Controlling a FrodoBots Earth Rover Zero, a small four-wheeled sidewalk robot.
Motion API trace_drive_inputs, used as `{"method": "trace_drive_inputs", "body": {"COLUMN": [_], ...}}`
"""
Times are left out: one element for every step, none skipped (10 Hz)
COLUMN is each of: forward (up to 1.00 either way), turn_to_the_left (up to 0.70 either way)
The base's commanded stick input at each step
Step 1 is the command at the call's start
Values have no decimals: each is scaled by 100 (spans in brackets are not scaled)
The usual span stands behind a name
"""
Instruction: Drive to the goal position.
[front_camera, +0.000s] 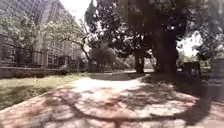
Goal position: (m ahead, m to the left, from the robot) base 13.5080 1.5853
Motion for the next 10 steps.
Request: {"method": "trace_drive_inputs", "body": {"forward": [70, 70, 70, 70, 70, 70, 70, 70, 70, 70], "turn_to_the_left": [0, 0, 0, 0, 0, 0, 0, 0, 0, 0]}}
